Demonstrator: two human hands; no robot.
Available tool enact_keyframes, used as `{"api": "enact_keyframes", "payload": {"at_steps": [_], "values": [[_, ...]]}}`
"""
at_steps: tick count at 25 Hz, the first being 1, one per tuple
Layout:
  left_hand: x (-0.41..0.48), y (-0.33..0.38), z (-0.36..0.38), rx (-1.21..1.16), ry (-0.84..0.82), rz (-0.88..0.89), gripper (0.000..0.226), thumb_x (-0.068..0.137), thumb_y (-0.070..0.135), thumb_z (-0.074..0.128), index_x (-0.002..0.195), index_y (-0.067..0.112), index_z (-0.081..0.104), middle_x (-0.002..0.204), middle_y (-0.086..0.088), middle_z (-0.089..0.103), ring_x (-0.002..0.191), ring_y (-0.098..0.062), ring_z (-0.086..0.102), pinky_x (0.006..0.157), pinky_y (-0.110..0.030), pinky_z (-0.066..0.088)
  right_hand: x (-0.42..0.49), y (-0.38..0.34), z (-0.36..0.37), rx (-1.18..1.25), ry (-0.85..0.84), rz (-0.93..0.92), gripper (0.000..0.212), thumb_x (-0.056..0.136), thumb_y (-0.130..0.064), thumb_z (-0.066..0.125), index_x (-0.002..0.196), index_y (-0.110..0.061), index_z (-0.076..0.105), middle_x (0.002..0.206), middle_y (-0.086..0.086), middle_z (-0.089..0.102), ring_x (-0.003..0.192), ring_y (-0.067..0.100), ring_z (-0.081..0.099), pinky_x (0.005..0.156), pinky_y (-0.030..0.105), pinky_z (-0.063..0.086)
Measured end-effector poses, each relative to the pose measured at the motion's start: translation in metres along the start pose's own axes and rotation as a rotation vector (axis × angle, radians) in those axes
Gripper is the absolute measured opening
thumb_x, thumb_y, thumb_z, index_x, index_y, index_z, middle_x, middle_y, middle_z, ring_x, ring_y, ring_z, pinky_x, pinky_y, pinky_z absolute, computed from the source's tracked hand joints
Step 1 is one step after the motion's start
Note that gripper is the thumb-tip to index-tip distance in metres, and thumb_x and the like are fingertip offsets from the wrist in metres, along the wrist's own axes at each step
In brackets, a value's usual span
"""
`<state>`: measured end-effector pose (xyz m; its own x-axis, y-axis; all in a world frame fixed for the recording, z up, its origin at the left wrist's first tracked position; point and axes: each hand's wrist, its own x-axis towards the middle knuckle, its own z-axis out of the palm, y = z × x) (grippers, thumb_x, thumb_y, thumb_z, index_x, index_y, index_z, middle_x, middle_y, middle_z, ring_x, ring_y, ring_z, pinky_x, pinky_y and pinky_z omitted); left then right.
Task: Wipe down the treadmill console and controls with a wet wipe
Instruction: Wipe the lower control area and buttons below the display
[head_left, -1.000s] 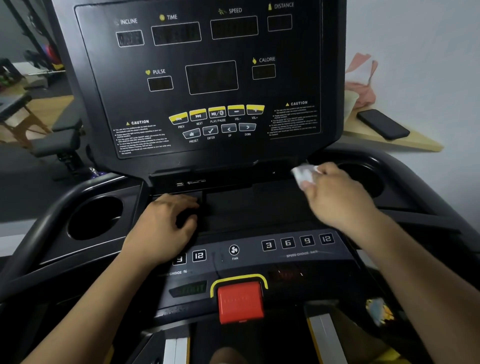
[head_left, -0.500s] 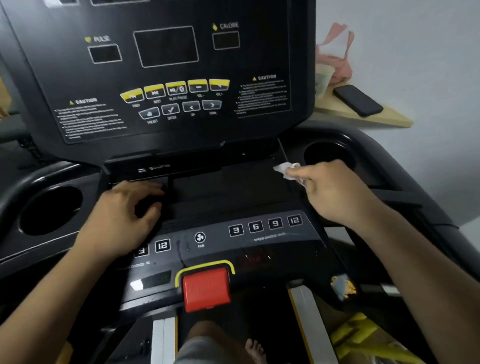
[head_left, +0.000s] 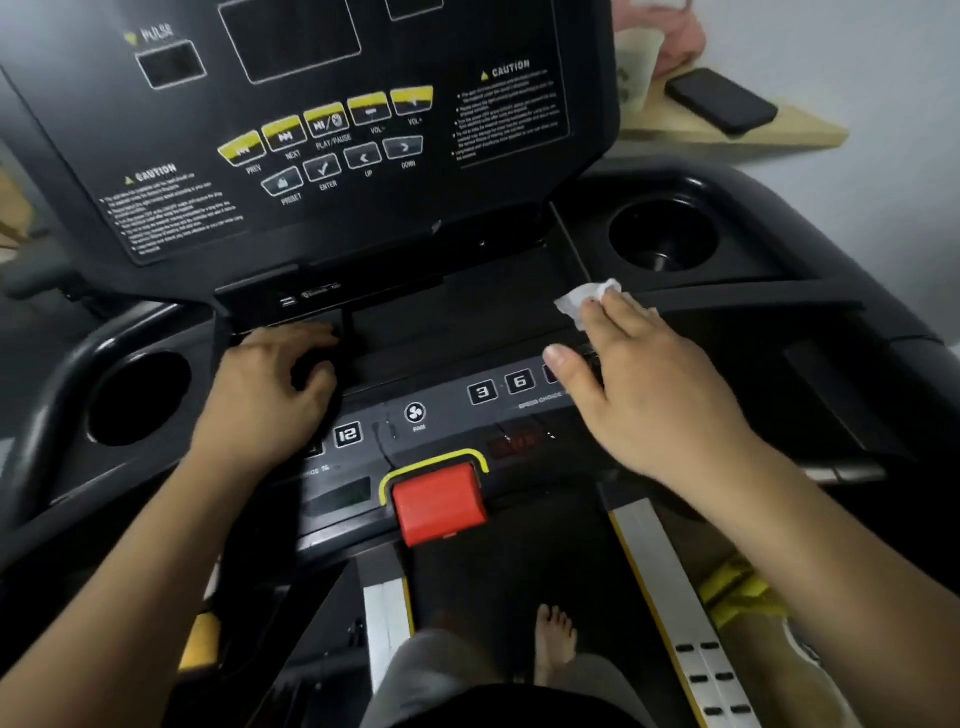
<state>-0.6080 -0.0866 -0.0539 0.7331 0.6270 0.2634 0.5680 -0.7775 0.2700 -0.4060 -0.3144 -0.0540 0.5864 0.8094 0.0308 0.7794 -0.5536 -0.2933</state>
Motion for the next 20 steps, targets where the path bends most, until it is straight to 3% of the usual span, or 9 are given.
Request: {"api": "enact_keyframes", "payload": {"at_steps": [3, 5, 9, 12, 14, 18, 20], "values": [[0.000, -0.006, 0.003, -0.015, 0.019, 0.014, 0.030, 0.083, 0.007, 0.059, 0.109, 0.005, 0.073, 0.119, -0.010, 0.070, 0.114, -0.029, 0.061, 0.102, -0.030, 0.040, -0.023, 0.003, 0.004, -0.006, 0.030, 0.013, 0.074, 0.094, -0.060, 0.017, 0.152, -0.014, 0.022, 0.160, 0.006, 0.019, 0.146, 0.019, 0.020, 0.112, 0.031, 0.023], [0.001, -0.011, 0.005, -0.022, 0.030, 0.032, 0.032, 0.082, 0.012, 0.056, 0.110, 0.007, 0.072, 0.118, -0.008, 0.070, 0.113, -0.028, 0.060, 0.102, -0.030, 0.040, -0.057, 0.008, 0.009, -0.015, 0.025, 0.035, 0.076, 0.092, -0.064, 0.016, 0.153, -0.018, 0.021, 0.159, 0.003, 0.023, 0.144, 0.018, 0.025, 0.109, 0.031, 0.028], [0.003, -0.017, 0.008, -0.038, 0.039, 0.040, 0.031, 0.083, 0.009, 0.060, 0.112, 0.009, 0.072, 0.118, -0.008, 0.071, 0.114, -0.029, 0.059, 0.101, -0.032, 0.042, -0.087, 0.019, 0.002, 0.079, 0.010, 0.120, 0.076, 0.089, -0.066, 0.026, 0.151, -0.023, 0.026, 0.155, -0.001, 0.033, 0.139, 0.016, 0.034, 0.109, 0.031, 0.029], [0.005, -0.019, 0.010, -0.046, 0.043, 0.046, 0.029, 0.083, 0.009, 0.060, 0.110, 0.008, 0.072, 0.115, -0.010, 0.071, 0.113, -0.032, 0.060, 0.100, -0.035, 0.043, -0.059, 0.006, 0.004, 0.157, 0.046, 0.116, 0.072, 0.092, -0.062, 0.032, 0.151, -0.022, 0.027, 0.156, -0.001, 0.029, 0.140, 0.018, 0.033, 0.113, 0.039, 0.033], [0.005, -0.018, 0.009, -0.058, 0.036, 0.039, 0.029, 0.084, 0.011, 0.060, 0.110, 0.008, 0.072, 0.115, -0.012, 0.071, 0.113, -0.033, 0.059, 0.099, -0.037, 0.044, -0.045, -0.006, 0.010, 0.152, 0.092, 0.152, 0.071, 0.094, -0.058, 0.037, 0.152, -0.019, 0.026, 0.158, 0.000, 0.026, 0.143, 0.017, 0.026, 0.115, 0.036, 0.027], [0.004, -0.015, 0.009, -0.072, 0.048, 0.028, 0.027, 0.086, 0.013, 0.058, 0.110, 0.008, 0.071, 0.113, -0.014, 0.070, 0.111, -0.035, 0.059, 0.095, -0.041, 0.046, -0.075, 0.002, 0.019, 0.085, 0.123, 0.154, 0.071, 0.091, -0.062, 0.035, 0.149, -0.022, 0.027, 0.154, -0.001, 0.032, 0.138, 0.015, 0.033, 0.107, 0.036, 0.039], [0.001, -0.010, 0.008, -0.074, 0.075, 0.081, 0.027, 0.087, 0.012, 0.056, 0.110, 0.009, 0.071, 0.112, -0.014, 0.070, 0.108, -0.035, 0.061, 0.092, -0.042, 0.048, -0.110, 0.016, 0.025, 0.059, 0.125, 0.166, 0.073, 0.090, -0.065, 0.032, 0.150, -0.024, 0.024, 0.155, -0.003, 0.028, 0.140, 0.014, 0.029, 0.106, 0.032, 0.035]]}}
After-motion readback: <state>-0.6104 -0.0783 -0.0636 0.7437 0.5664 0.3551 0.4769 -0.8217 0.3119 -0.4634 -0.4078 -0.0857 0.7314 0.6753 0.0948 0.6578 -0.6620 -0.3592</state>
